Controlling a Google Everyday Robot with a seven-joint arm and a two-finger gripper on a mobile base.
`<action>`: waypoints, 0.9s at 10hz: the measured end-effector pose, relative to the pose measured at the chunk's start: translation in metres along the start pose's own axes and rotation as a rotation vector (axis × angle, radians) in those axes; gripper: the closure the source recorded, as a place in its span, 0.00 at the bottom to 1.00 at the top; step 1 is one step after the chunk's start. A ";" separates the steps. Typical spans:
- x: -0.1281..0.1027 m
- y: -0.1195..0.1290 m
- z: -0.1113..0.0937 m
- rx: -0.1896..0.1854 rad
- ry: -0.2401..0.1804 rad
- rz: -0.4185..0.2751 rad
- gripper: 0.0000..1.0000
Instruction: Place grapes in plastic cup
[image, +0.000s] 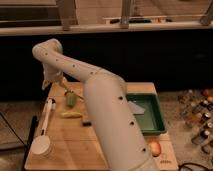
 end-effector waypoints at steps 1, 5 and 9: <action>-0.001 0.000 -0.001 -0.002 0.006 -0.006 0.20; -0.002 -0.001 -0.001 -0.003 0.010 -0.009 0.20; -0.002 0.000 -0.001 -0.002 0.009 -0.008 0.20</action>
